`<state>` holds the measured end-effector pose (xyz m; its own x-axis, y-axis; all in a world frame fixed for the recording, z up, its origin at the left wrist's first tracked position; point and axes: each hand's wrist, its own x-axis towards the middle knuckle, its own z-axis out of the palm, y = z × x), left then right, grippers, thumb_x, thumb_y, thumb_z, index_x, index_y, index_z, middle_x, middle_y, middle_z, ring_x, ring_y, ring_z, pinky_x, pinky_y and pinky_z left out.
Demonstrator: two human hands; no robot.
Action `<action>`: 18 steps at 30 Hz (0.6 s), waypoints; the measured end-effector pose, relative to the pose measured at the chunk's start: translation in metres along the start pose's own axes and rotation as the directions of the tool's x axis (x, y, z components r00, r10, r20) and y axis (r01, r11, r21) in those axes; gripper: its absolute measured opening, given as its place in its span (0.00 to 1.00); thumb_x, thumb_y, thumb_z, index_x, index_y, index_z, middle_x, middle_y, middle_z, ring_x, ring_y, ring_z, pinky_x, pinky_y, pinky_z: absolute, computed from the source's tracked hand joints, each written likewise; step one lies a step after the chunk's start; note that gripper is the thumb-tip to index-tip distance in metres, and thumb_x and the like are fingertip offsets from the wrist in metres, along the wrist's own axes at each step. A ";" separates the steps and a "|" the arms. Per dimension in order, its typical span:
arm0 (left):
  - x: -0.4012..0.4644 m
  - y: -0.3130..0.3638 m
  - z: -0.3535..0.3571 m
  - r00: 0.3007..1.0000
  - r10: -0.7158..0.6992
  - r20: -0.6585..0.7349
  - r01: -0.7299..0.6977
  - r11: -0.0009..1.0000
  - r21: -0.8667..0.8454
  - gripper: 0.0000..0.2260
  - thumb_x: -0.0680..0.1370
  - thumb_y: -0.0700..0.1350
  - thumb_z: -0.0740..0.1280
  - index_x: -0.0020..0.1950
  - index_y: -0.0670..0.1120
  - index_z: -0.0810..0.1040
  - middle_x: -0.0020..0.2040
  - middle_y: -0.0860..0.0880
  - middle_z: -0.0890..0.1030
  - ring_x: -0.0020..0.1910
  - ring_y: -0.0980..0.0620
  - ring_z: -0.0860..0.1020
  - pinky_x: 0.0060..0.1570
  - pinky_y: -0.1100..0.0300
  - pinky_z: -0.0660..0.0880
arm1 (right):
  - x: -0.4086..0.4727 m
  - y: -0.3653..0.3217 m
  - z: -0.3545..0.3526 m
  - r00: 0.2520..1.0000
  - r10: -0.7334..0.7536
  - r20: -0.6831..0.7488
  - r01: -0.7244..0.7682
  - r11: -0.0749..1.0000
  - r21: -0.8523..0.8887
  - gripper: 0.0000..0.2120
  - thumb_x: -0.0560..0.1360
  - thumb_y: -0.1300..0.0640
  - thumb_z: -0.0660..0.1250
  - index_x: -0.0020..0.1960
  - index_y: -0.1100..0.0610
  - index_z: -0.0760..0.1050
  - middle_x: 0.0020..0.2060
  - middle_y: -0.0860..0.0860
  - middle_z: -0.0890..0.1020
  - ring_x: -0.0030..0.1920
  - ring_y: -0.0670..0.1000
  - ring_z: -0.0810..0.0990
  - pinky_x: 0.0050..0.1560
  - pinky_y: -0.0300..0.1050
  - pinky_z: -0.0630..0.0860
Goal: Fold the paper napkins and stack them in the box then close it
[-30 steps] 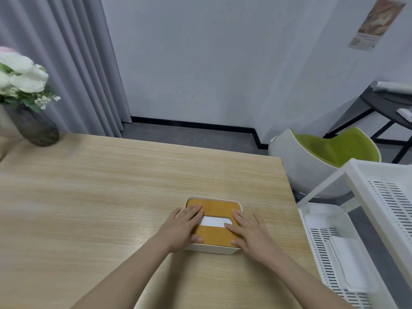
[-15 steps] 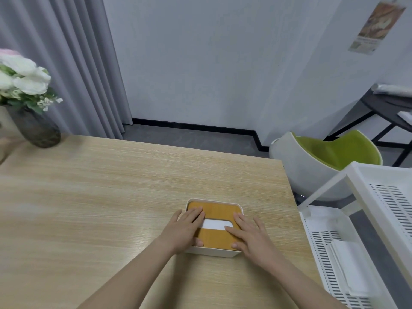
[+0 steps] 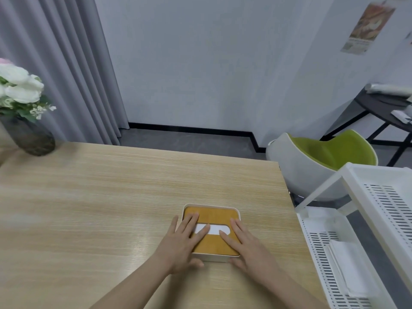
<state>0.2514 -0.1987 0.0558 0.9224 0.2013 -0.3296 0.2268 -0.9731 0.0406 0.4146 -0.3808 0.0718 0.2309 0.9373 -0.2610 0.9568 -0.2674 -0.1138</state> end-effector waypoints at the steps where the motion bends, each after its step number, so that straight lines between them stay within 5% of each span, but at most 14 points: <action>1: 0.001 0.000 0.002 1.000 -0.007 -0.011 0.007 1.000 0.011 0.39 0.76 0.72 0.48 0.78 0.56 0.33 0.76 0.42 0.29 0.77 0.43 0.32 0.73 0.41 0.33 | 0.001 0.000 0.001 1.000 0.001 -0.011 -0.001 1.000 -0.014 0.35 0.79 0.42 0.57 0.75 0.38 0.37 0.73 0.48 0.30 0.75 0.50 0.30 0.75 0.43 0.46; 5: 0.002 0.001 -0.001 0.999 -0.038 -0.018 0.039 0.998 0.046 0.37 0.77 0.71 0.47 0.78 0.56 0.34 0.77 0.41 0.31 0.78 0.41 0.35 0.73 0.40 0.36 | 0.005 0.000 0.004 1.000 0.004 -0.014 -0.004 0.999 -0.038 0.35 0.80 0.44 0.57 0.76 0.38 0.36 0.74 0.49 0.30 0.74 0.51 0.29 0.75 0.43 0.44; 7: -0.001 0.000 -0.006 0.994 -0.031 -0.106 0.041 0.995 0.094 0.38 0.75 0.73 0.53 0.80 0.57 0.50 0.79 0.38 0.48 0.79 0.40 0.51 0.74 0.38 0.52 | 0.006 0.001 0.004 1.000 0.014 -0.019 -0.014 0.999 -0.043 0.35 0.80 0.44 0.57 0.75 0.38 0.35 0.73 0.48 0.30 0.74 0.50 0.30 0.75 0.43 0.42; 9: -0.004 0.002 -0.009 0.992 -0.020 -0.126 0.035 0.992 0.119 0.38 0.68 0.77 0.61 0.72 0.58 0.71 0.70 0.40 0.73 0.69 0.44 0.73 0.62 0.43 0.75 | 0.006 0.001 0.004 1.000 0.018 -0.019 -0.018 0.999 -0.043 0.35 0.80 0.44 0.57 0.75 0.38 0.35 0.73 0.48 0.30 0.75 0.50 0.30 0.74 0.43 0.42; 10: -0.005 0.003 -0.010 0.986 -0.007 -0.167 0.027 0.993 0.116 0.38 0.65 0.77 0.63 0.68 0.57 0.76 0.66 0.43 0.78 0.65 0.46 0.78 0.57 0.45 0.78 | 0.006 0.001 0.004 1.000 0.015 -0.014 -0.016 0.999 -0.045 0.34 0.80 0.44 0.56 0.75 0.38 0.35 0.73 0.48 0.30 0.75 0.50 0.30 0.74 0.43 0.42; 18: -0.008 0.011 -0.012 0.961 -0.011 -0.278 0.039 0.995 0.095 0.37 0.58 0.76 0.71 0.62 0.57 0.82 0.61 0.46 0.82 0.59 0.49 0.81 0.51 0.48 0.81 | 0.007 -0.002 0.001 0.999 0.038 0.013 -0.037 0.999 -0.031 0.34 0.80 0.45 0.57 0.76 0.39 0.39 0.75 0.49 0.32 0.76 0.51 0.33 0.75 0.46 0.44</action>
<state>0.2500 -0.2094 0.0702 0.9703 0.2356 -0.0547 0.2322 -0.9707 -0.0620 0.4143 -0.3738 0.0695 0.2644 0.9237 -0.2774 0.9527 -0.2949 -0.0740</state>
